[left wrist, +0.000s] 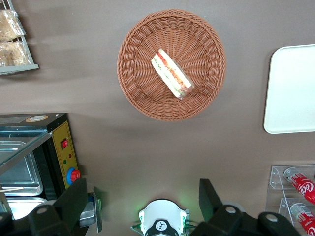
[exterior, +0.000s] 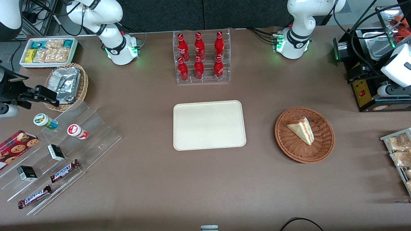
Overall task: Place sandwich from basket to tray
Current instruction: 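Move the left gripper over the wrapped sandwich in the wicker basket and lower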
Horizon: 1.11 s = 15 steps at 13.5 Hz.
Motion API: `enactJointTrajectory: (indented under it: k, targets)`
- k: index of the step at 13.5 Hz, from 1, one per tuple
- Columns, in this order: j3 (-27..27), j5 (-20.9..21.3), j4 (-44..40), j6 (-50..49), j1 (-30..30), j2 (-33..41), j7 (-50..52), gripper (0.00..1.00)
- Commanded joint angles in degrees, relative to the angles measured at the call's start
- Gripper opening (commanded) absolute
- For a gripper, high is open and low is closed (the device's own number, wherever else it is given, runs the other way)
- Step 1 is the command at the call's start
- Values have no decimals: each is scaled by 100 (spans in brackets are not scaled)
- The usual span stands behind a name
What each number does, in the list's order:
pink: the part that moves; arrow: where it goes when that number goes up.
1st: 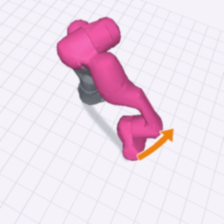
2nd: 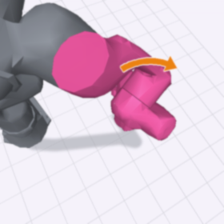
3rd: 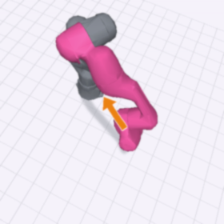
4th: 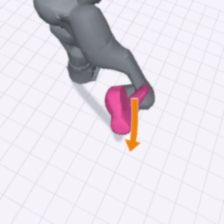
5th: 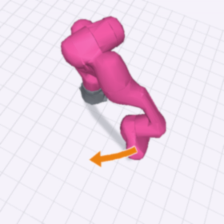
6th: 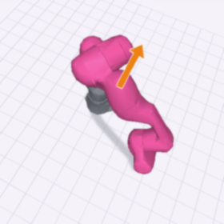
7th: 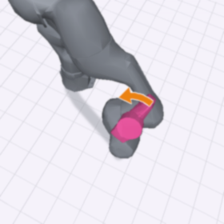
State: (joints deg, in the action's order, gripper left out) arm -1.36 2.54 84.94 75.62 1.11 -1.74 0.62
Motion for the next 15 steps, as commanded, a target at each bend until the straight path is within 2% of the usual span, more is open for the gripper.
enactJointTrajectory:
  k: [1, 5, 8, 11, 13, 15]
  targets:
    - [162, -34, -74, -117, 126, -11, -1, 100]
    - [162, 45, 233, 241, 82, -212, 174, 100]
    - [162, -8, 926, 1312, 82, -467, 973, 100]
    - [153, 1, 1147, 1964, 117, -889, 1501, 100]
    - [153, -43, 1480, 2411, 117, -925, 1711, 100]
    - [153, -122, 2015, 3165, 126, -907, 2395, 100]
